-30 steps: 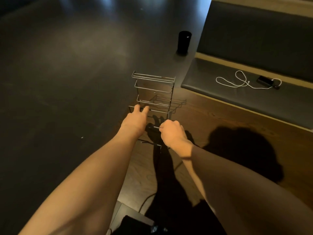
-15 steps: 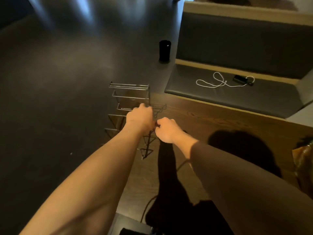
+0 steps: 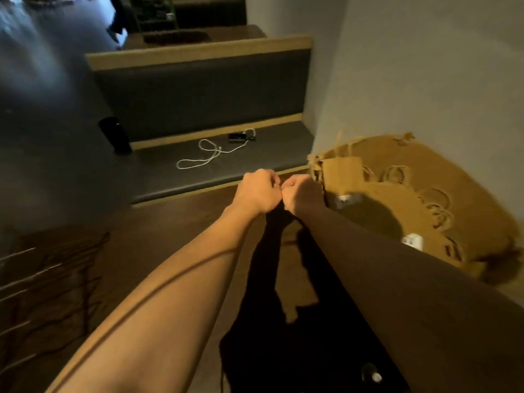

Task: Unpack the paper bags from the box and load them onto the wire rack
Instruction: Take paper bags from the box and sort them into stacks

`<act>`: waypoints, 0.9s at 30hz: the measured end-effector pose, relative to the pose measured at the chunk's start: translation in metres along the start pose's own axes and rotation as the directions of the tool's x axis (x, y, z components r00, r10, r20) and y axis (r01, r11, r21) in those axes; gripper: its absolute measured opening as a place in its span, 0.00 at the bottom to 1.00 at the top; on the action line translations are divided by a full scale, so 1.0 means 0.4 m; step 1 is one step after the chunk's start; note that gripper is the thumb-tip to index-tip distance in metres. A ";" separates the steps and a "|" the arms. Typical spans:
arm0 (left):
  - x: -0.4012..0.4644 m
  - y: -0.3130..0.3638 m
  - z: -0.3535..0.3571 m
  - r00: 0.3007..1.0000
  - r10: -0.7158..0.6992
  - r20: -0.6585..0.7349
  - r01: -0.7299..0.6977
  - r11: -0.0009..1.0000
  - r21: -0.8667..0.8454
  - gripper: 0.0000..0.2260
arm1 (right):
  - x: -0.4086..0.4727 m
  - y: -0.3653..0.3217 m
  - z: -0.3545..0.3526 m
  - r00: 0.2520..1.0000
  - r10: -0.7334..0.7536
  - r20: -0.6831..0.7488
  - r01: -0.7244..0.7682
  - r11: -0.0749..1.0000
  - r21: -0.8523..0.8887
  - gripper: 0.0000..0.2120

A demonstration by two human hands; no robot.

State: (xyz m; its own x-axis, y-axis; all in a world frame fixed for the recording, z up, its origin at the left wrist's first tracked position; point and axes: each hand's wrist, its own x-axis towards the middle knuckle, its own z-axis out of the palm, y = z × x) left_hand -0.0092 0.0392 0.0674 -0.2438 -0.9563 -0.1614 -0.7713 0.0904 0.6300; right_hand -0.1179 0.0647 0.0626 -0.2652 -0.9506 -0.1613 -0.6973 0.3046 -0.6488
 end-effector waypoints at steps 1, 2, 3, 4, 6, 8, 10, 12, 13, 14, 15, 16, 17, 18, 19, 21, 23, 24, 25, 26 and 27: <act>0.014 0.059 0.042 0.999 0.024 0.030 -0.023 0.999 -0.039 0.07 | 0.009 0.054 -0.046 0.998 0.031 -0.057 -0.033 0.999 -0.024 0.14; 0.031 0.118 0.091 0.997 0.052 0.056 -0.048 0.996 -0.079 0.07 | 0.017 0.112 -0.094 0.991 0.084 -0.104 -0.086 0.996 -0.012 0.14; 0.045 0.172 0.138 0.994 0.066 0.082 -0.056 0.992 -0.118 0.07 | 0.030 0.170 -0.135 0.981 0.135 -0.137 -0.136 0.991 0.006 0.14; 0.063 0.212 0.186 0.992 0.066 0.109 -0.048 0.987 -0.155 0.07 | 0.038 0.224 -0.169 0.968 0.185 -0.172 -0.181 0.983 0.040 0.13; 0.103 0.282 0.288 0.982 0.013 0.189 0.026 0.979 -0.203 0.10 | 0.043 0.333 -0.238 0.937 0.284 -0.203 -0.269 0.958 0.101 0.14; 0.139 0.333 0.385 0.959 -0.088 0.269 0.152 0.961 -0.231 0.12 | 0.041 0.438 -0.296 0.906 0.390 -0.162 -0.366 0.917 0.162 0.12; 0.162 0.351 0.458 0.929 -0.250 0.274 0.314 0.923 -0.224 0.20 | 0.041 0.522 -0.321 0.863 0.495 -0.102 -0.467 0.857 0.217 0.12; 0.180 0.349 0.502 0.892 -0.410 0.188 0.442 0.877 -0.185 0.29 | 0.047 0.586 -0.324 0.800 0.598 -0.049 -0.560 0.774 0.295 0.16; 0.183 0.344 0.515 0.871 -0.464 0.160 0.488 0.855 -0.177 0.33 | 0.053 0.611 -0.321 0.769 0.639 -0.017 -0.595 0.726 0.344 0.18; 0.196 0.335 0.531 0.852 -0.504 0.140 0.523 0.833 -0.180 0.36 | 0.062 0.633 -0.317 0.741 0.672 0.018 -0.620 0.673 0.402 0.20; 0.205 0.329 0.538 0.837 -0.534 0.123 0.548 0.814 -0.193 0.38 | 0.072 0.654 -0.314 0.723 0.690 0.046 -0.628 0.628 0.459 0.22; 0.218 0.315 0.540 0.818 -0.564 0.110 0.574 0.792 -0.208 0.39 | 0.078 0.663 -0.312 0.713 0.698 0.067 -0.626 0.591 0.508 0.23; 0.231 0.303 0.542 0.804 -0.585 0.108 0.593 0.773 -0.225 0.41 | 0.089 0.676 -0.309 0.705 0.704 0.083 -0.620 0.555 0.555 0.24; 0.247 0.293 0.548 0.797 -0.593 0.110 0.600 0.762 -0.242 0.41 | 0.099 0.683 -0.310 0.697 0.711 0.097 -0.610 0.516 0.601 0.24; 0.256 0.289 0.550 0.804 -0.580 0.130 0.593 0.767 -0.243 0.40 | 0.110 0.693 -0.305 0.689 0.715 0.120 -0.598 0.466 0.652 0.22; 0.267 0.281 0.557 0.836 -0.523 0.165 0.548 0.802 -0.236 0.33 | 0.123 0.698 -0.299 0.680 0.713 0.170 -0.563 0.361 0.743 0.16; 0.272 0.275 0.564 0.849 -0.503 0.159 0.527 0.819 -0.227 0.26 | 0.133 0.700 -0.285 0.670 0.709 0.220 -0.573 0.305 0.760 0.16; 0.275 0.270 0.567 0.853 -0.497 0.159 0.522 0.822 -0.228 0.26 | 0.135 0.690 -0.280 0.674 0.699 0.239 -0.577 0.295 0.762 0.19; 0.274 0.271 0.563 0.857 -0.485 0.174 0.514 0.824 -0.238 0.27 | 0.141 0.684 -0.268 0.679 0.694 0.240 -0.571 0.294 0.766 0.24; 0.280 0.266 0.564 0.859 -0.476 0.187 0.510 0.821 -0.255 0.28 | 0.146 0.671 -0.259 0.687 0.690 0.228 -0.563 0.307 0.767 0.27; 0.273 0.271 0.555 0.859 -0.468 0.206 0.509 0.820 -0.262 0.27 | 0.153 0.657 -0.250 0.700 0.682 0.214 -0.553 0.327 0.766 0.28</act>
State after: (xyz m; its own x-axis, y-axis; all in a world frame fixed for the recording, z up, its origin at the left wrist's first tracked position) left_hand -0.2501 0.0062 -0.0506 0.0299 -0.8067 -0.5902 -0.6028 -0.4855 0.6331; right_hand -0.3839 0.0927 -0.0434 -0.5188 -0.4703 -0.7139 0.4286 0.5795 -0.6932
